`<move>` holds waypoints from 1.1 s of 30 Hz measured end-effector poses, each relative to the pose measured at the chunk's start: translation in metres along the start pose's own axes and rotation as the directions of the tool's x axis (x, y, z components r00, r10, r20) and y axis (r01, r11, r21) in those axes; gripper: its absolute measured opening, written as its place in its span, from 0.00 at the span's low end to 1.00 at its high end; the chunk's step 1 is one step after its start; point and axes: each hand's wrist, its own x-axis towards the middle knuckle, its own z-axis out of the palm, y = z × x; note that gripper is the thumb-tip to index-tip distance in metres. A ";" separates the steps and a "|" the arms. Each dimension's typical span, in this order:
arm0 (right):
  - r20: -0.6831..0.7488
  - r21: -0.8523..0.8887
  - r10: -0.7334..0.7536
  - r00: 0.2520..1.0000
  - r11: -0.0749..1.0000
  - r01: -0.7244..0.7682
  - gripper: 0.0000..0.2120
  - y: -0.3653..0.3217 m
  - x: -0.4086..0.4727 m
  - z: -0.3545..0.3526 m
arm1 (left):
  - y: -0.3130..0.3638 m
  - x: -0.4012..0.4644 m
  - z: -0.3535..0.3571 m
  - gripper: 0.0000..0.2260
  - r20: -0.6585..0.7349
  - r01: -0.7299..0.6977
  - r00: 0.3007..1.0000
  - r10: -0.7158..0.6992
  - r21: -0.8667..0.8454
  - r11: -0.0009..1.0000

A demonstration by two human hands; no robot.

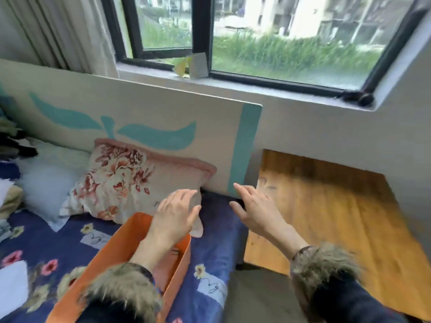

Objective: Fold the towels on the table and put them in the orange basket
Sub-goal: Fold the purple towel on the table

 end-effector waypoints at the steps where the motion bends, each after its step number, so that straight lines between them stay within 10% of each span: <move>1: -0.015 0.003 0.060 0.998 0.998 -0.060 0.26 0.013 -0.019 -0.007 | 0.019 0.000 0.003 0.26 0.015 -0.052 0.999 0.052 -0.016 0.999; 12: -0.154 0.102 0.632 0.760 0.775 -0.624 0.25 0.132 -0.293 -0.055 | 0.259 -0.067 0.058 0.18 0.181 -0.606 0.750 0.636 -0.196 0.771; 23: -0.208 0.209 0.949 0.236 0.279 -0.937 0.24 0.113 -0.646 -0.046 | 0.467 -0.311 0.109 0.17 0.213 -0.805 0.269 0.939 -0.486 0.341; 33: -0.191 0.420 0.931 -0.312 -0.210 -0.883 0.25 0.036 -0.888 -0.020 | 0.597 -0.540 0.115 0.16 0.172 -0.753 -0.226 0.959 -0.655 -0.060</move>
